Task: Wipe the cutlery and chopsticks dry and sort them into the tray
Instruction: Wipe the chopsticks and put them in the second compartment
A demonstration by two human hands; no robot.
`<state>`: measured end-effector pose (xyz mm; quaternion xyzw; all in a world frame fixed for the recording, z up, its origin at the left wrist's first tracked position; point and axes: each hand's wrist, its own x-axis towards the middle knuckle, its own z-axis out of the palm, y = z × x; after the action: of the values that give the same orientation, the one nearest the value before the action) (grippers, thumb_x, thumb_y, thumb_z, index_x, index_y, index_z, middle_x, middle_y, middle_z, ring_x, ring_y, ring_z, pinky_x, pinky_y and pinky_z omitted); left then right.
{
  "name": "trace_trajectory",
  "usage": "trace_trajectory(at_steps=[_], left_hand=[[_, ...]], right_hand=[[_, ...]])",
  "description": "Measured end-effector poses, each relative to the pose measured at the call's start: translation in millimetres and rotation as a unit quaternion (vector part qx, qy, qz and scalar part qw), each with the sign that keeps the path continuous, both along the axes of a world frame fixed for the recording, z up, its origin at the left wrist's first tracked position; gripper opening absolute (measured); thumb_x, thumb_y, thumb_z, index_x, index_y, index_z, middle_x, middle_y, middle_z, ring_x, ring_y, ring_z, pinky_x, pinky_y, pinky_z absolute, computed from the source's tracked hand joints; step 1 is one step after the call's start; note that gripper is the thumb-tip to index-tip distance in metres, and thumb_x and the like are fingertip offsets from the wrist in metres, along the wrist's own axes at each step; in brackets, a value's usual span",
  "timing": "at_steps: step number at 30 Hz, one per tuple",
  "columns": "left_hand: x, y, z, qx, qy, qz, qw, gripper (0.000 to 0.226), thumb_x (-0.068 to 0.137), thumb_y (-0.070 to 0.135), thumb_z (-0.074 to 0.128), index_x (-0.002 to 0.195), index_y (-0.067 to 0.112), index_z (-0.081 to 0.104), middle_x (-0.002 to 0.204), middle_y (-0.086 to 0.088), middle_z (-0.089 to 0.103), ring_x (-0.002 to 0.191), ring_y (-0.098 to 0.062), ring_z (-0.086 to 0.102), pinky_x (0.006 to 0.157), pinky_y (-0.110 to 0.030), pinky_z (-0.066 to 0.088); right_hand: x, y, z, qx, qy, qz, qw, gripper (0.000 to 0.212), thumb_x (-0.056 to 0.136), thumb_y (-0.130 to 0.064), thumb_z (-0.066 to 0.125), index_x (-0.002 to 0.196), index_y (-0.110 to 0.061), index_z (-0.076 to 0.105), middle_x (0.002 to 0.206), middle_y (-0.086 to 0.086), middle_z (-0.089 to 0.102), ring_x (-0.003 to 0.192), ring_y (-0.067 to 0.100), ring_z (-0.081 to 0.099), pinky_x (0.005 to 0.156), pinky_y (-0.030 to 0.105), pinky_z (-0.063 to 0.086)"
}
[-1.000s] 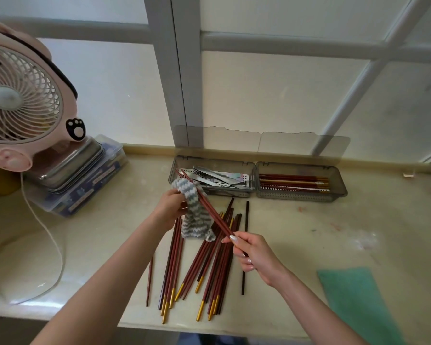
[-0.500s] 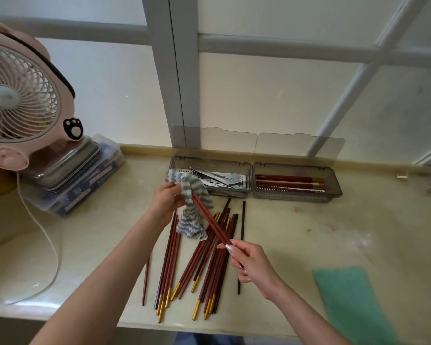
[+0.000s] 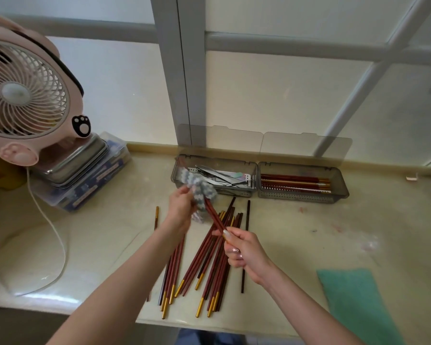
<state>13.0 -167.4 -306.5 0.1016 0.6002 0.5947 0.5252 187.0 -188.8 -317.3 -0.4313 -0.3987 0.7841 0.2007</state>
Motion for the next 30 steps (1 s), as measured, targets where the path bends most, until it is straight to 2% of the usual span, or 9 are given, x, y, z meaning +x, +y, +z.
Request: trace_trajectory(at_steps=[3,5,9,12,18,21,25,27,30], left_hand=[[35,-17,-6,-0.011,0.013,-0.061,0.998,0.02,0.093,-0.001,0.043,0.103,-0.005,0.06,0.083,-0.012,0.066,0.064,-0.013,0.066,0.056,-0.022,0.052],[39,-23,-9,-0.012,0.026,-0.094,0.995,0.017,0.091,-0.001,0.048,0.1,-0.003,0.062,0.082,-0.011,0.066,0.067,-0.014,0.065,0.061,-0.023,0.053],[29,-20,-6,-0.034,0.051,-0.098,0.993,0.011,0.087,-0.002,0.055,0.084,0.005,0.064,0.078,-0.01,0.067,0.069,-0.02,0.063,0.064,-0.028,0.053],[30,-17,-5,-0.036,0.029,-0.062,0.997,0.005,0.086,0.004,0.06,0.088,0.004,0.064,0.082,-0.013,0.067,0.071,-0.022,0.065,0.061,-0.026,0.054],[55,-24,8,-0.017,0.077,-0.123,0.989,0.013,0.088,0.001,0.055,0.096,0.0,0.066,0.085,-0.01,0.069,0.074,-0.019,0.065,0.061,-0.023,0.055],[48,-18,10,-0.031,0.219,-0.117,0.968,0.016,0.088,0.006,0.058,0.1,0.003,0.068,0.094,-0.009,0.071,0.084,-0.02,0.067,0.069,-0.022,0.055],[51,-12,18,0.004,0.366,-0.237,0.9,0.018,0.084,0.008,0.064,0.1,0.004,0.071,0.09,-0.001,0.069,0.084,-0.011,0.064,0.072,-0.018,0.052],[59,-10,20,0.023,0.358,-0.294,0.886,0.014,0.084,0.008,0.064,0.095,0.002,0.071,0.087,-0.002,0.069,0.083,-0.012,0.064,0.075,-0.022,0.051],[61,-6,21,0.017,0.243,-0.308,0.92,0.015,0.086,0.005,0.061,0.098,0.001,0.069,0.087,-0.005,0.069,0.082,-0.015,0.065,0.075,-0.022,0.053]], right_hand=[[-18,15,5,-0.031,0.008,-0.05,0.998,0.016,0.1,-0.009,0.042,0.086,-0.007,0.05,0.051,-0.005,0.028,0.037,0.002,0.02,0.032,0.014,0.016],[-20,21,6,-0.062,0.009,-0.058,0.996,0.019,0.099,-0.009,0.043,0.08,-0.008,0.048,0.052,-0.003,0.032,0.036,0.002,0.023,0.031,0.014,0.019],[-8,15,7,-0.049,-0.007,-0.034,0.998,0.012,0.094,-0.009,0.054,0.098,0.002,0.051,0.07,0.012,0.053,0.047,0.015,0.053,0.047,0.027,0.052],[-9,9,8,0.004,-0.01,-0.087,0.996,0.01,0.091,-0.001,0.056,0.098,0.004,0.052,0.072,0.017,0.059,0.055,0.024,0.063,0.058,0.039,0.058],[-18,7,5,0.023,-0.053,-0.153,0.987,0.007,0.086,-0.006,0.064,0.088,-0.002,0.06,0.06,0.01,0.067,0.043,0.018,0.061,0.043,0.026,0.051],[0,22,8,0.114,-0.128,-0.135,0.976,0.019,0.083,-0.025,0.069,0.085,-0.007,0.063,0.069,0.007,0.067,0.041,0.009,0.048,0.041,0.021,0.04],[16,63,26,0.145,-0.034,-0.181,0.972,0.026,0.092,-0.026,0.056,0.109,-0.008,0.064,0.092,0.009,0.07,0.05,0.005,0.045,0.044,0.017,0.037],[16,78,34,0.142,-0.003,-0.161,0.977,0.023,0.095,-0.021,0.052,0.104,-0.004,0.065,0.084,0.01,0.069,0.051,0.006,0.05,0.041,0.016,0.033],[19,92,43,0.144,-0.001,-0.152,0.978,0.017,0.094,-0.015,0.054,0.088,-0.004,0.066,0.074,0.01,0.069,0.043,0.006,0.047,0.037,0.015,0.032]])
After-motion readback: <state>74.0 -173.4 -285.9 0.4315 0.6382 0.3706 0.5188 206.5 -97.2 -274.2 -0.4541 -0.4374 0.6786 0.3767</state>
